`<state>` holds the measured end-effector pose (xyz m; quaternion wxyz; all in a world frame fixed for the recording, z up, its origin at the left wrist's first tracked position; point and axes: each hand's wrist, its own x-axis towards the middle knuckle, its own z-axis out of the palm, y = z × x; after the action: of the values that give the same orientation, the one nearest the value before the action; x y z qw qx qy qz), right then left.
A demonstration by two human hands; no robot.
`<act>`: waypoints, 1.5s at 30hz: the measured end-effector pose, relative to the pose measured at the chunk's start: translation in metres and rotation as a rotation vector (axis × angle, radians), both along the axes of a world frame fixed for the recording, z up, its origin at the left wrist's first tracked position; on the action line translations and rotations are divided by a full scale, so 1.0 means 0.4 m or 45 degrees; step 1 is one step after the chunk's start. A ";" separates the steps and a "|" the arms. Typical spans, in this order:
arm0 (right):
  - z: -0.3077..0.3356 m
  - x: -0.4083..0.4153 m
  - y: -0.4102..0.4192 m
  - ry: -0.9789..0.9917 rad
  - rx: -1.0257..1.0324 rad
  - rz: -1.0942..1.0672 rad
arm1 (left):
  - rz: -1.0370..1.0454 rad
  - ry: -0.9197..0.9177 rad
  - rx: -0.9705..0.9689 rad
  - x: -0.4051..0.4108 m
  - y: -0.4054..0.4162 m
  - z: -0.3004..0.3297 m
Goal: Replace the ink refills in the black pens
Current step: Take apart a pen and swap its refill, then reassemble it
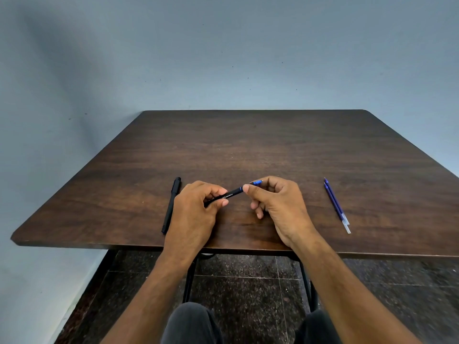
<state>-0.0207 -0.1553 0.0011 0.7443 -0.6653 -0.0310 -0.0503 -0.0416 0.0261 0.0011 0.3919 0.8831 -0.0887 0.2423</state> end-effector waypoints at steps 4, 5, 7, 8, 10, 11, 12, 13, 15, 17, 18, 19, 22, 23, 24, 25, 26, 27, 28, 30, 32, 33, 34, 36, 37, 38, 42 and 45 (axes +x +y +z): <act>-0.002 -0.002 0.003 -0.005 -0.079 -0.032 | 0.005 0.004 0.002 -0.001 0.000 0.000; -0.002 -0.002 0.003 -0.006 -0.084 -0.033 | 0.005 0.002 -0.002 -0.001 0.000 0.000; 0.002 -0.003 0.002 -0.010 -0.051 -0.024 | 0.002 -0.001 -0.006 -0.001 0.000 -0.001; 0.003 -0.003 0.001 -0.019 -0.017 -0.010 | 0.002 -0.001 -0.002 -0.001 0.000 -0.001; 0.003 -0.003 -0.003 -0.046 0.035 0.023 | 0.003 -0.002 0.002 -0.001 0.000 -0.001; 0.002 -0.003 -0.005 -0.056 0.043 0.033 | 0.004 -0.004 0.002 -0.001 0.001 -0.001; 0.001 -0.002 -0.006 -0.059 0.040 0.036 | 0.006 -0.005 0.003 -0.001 0.001 -0.002; 0.000 -0.002 -0.007 -0.058 0.028 0.034 | 0.007 -0.005 0.003 -0.001 0.000 -0.002; -0.001 -0.002 -0.008 -0.044 0.016 0.020 | 0.003 -0.004 0.005 0.000 0.000 -0.003; -0.003 -0.001 -0.008 -0.040 0.005 0.010 | 0.004 -0.006 0.009 0.001 -0.001 -0.002; -0.004 0.000 -0.007 -0.038 0.001 0.009 | 0.004 -0.007 0.007 0.001 0.000 -0.002; -0.005 0.001 -0.006 -0.037 -0.003 0.007 | 0.003 -0.006 0.003 0.001 0.000 -0.002; -0.008 0.002 -0.002 -0.028 -0.033 -0.030 | 0.002 -0.010 0.004 0.000 0.000 -0.001; -0.009 0.003 0.000 -0.025 -0.049 -0.044 | 0.001 -0.011 0.001 0.000 -0.001 -0.001; -0.009 0.002 0.002 -0.023 -0.068 -0.055 | 0.001 -0.012 0.002 0.000 -0.001 0.000; -0.010 0.002 0.003 -0.024 -0.085 -0.063 | 0.002 -0.011 0.005 0.000 -0.002 0.000; -0.010 0.003 0.004 -0.025 -0.097 -0.070 | 0.004 -0.012 0.009 -0.001 -0.001 0.000; -0.009 0.003 0.004 -0.030 -0.101 -0.074 | 0.006 -0.012 0.008 -0.001 -0.001 0.000; -0.007 0.002 0.005 -0.032 -0.084 -0.076 | 0.007 -0.011 0.004 -0.001 0.000 0.000; -0.003 0.001 0.001 -0.036 0.018 -0.036 | 0.010 0.000 0.000 -0.001 0.001 0.000; 0.000 -0.001 -0.004 -0.053 0.101 0.032 | 0.012 0.010 0.005 -0.001 0.000 0.000; 0.001 -0.001 -0.007 -0.059 0.107 0.055 | 0.011 0.015 0.005 0.000 0.000 0.000; 0.001 -0.001 -0.009 -0.056 0.103 0.066 | 0.010 0.020 0.003 0.001 0.000 -0.001; 0.000 0.000 -0.010 -0.032 0.084 0.060 | 0.007 0.029 -0.001 0.002 -0.001 0.000; 0.000 0.001 -0.009 -0.025 0.079 0.050 | 0.006 0.031 -0.001 0.002 -0.002 0.000; 0.000 0.001 -0.008 -0.021 0.072 0.043 | 0.005 0.032 -0.002 0.002 -0.002 0.000; -0.003 0.002 -0.002 -0.021 0.027 -0.010 | 0.002 0.018 -0.013 0.000 -0.001 0.002; -0.005 0.002 0.003 -0.018 -0.012 -0.051 | -0.002 0.013 -0.010 -0.002 -0.001 0.003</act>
<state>-0.0198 -0.1540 -0.0010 0.7398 -0.6688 -0.0231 -0.0700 -0.0424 0.0256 0.0024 0.3961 0.8826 -0.0865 0.2379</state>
